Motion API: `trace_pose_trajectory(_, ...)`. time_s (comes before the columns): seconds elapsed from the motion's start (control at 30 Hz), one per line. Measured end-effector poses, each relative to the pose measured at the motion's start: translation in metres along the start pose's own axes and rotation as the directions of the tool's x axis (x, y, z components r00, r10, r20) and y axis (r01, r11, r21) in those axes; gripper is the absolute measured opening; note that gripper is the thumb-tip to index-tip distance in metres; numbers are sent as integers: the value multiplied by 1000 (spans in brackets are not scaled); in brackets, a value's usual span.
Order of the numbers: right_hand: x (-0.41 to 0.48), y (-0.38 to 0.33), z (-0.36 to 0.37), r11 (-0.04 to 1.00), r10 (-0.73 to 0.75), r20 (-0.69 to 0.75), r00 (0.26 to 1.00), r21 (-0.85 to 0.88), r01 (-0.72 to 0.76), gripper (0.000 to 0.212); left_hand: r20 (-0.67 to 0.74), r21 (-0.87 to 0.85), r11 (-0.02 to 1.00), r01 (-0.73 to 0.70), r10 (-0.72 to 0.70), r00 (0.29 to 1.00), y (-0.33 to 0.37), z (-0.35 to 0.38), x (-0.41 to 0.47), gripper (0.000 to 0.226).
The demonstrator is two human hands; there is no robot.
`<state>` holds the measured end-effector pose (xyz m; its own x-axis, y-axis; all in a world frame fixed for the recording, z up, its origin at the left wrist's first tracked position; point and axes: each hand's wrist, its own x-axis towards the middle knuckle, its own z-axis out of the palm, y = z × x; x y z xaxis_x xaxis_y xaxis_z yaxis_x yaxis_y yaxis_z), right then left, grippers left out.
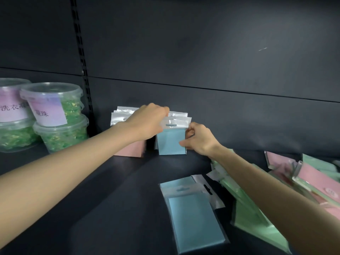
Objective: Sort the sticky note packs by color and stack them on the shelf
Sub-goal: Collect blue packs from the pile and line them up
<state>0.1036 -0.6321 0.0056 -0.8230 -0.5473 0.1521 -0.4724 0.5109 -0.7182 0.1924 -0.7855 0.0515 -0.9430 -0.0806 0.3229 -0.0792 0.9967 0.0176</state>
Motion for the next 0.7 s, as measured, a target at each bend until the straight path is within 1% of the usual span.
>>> trace_pose_trajectory(0.13, 6, 2, 6, 999, 10, -53, 999, -41, -12, 36, 6, 91, 993, -73, 73, 997, -7, 10, 9, 48)
trace_pose_trajectory(0.2, 7, 3, 6, 997, 12, -49, 999, -74, -16, 40, -8, 112, 986, -126, 128, 992, -12, 14, 10, 56)
trace_pose_trajectory(0.27, 7, 6, 6, 991, 27, -24, 999, -131, -30, 45, -27, 145, 974, -174, 179, 983, -17, 17, 10, 59)
trace_pose_trajectory(0.4, 9, 9, 11, 959, 61, 32, 998, -278, -50, 51, 12, 200, 955, -218, 220, 975, -21, 22, 13, 54)
trace_pose_trajectory(0.5, 11, 9, 15, 935, 77, 19, 997, -348, -65, 52, 34, 230, 945, -233, 231, 972, -22, 25, 15, 47)
trace_pose_trajectory(0.7, 9, 6, 16, 883, 71, 2, 997, -466, -62, 51, 47, 261, 932, -251, 248, 968, -22, 26, 17, 44)
